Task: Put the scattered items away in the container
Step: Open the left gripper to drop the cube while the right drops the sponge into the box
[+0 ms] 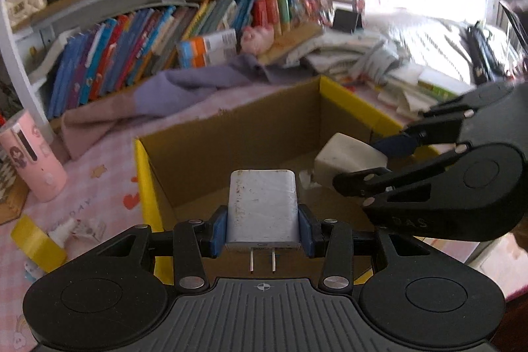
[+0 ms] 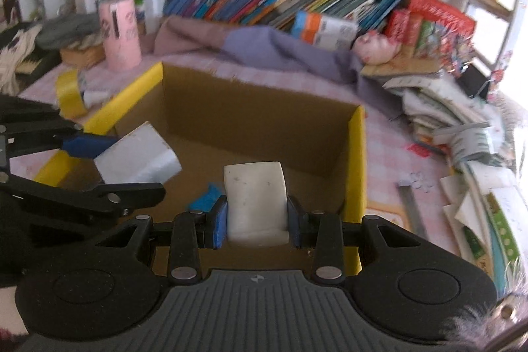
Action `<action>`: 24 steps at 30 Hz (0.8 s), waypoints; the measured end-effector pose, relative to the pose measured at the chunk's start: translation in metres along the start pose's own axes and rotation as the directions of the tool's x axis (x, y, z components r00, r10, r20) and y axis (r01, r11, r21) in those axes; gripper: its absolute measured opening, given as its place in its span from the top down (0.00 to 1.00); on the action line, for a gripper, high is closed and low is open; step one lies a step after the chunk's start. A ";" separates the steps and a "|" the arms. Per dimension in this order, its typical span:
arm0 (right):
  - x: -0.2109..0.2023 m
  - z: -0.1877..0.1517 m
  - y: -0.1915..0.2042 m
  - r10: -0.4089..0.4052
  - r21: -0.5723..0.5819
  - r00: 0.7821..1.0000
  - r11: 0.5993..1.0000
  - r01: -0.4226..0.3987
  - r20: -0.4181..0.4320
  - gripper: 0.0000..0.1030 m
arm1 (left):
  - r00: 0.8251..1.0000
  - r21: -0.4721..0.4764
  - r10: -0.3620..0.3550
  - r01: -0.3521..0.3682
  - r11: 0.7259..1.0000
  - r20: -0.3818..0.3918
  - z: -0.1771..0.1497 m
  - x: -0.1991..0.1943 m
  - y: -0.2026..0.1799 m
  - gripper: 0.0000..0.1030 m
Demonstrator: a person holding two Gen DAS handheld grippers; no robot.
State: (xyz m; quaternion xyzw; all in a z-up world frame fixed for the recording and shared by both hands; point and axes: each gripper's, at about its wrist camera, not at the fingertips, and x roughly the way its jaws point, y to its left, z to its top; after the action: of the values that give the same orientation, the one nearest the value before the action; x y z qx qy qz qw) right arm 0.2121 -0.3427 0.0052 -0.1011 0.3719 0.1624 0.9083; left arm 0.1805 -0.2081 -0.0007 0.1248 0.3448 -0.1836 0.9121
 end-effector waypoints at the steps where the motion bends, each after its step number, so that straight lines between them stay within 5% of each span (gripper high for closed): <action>1: 0.003 0.000 -0.001 0.012 0.000 1.000 1.000 -0.012 -0.011 0.67 | 1.000 0.003 -0.001 0.001 1.000 -0.010 -0.001 0.003 -0.001 0.60; 10: 0.028 -0.001 -0.005 0.081 -0.002 0.990 0.997 -0.082 -0.111 0.67 | 0.998 -0.043 -0.009 0.006 0.999 -0.064 -0.005 0.019 0.004 0.60; 19: 0.033 -0.001 -0.005 0.090 -0.007 0.987 0.996 -0.092 -0.133 0.68 | 0.999 -0.041 0.029 -0.030 0.999 -0.043 -0.008 0.016 0.001 0.59; 24: 0.025 -0.005 -0.006 0.091 0.028 0.991 0.996 -0.089 -0.097 0.65 | 0.998 -0.054 0.059 -0.060 0.997 -0.024 -0.010 0.008 0.003 0.50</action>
State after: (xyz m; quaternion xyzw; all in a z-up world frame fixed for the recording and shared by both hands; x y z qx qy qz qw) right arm 0.2280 -0.3444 -0.0162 -0.0815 0.4221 0.1937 0.8818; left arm 0.1820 -0.2038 -0.0131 0.1121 0.3561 -0.1455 0.9162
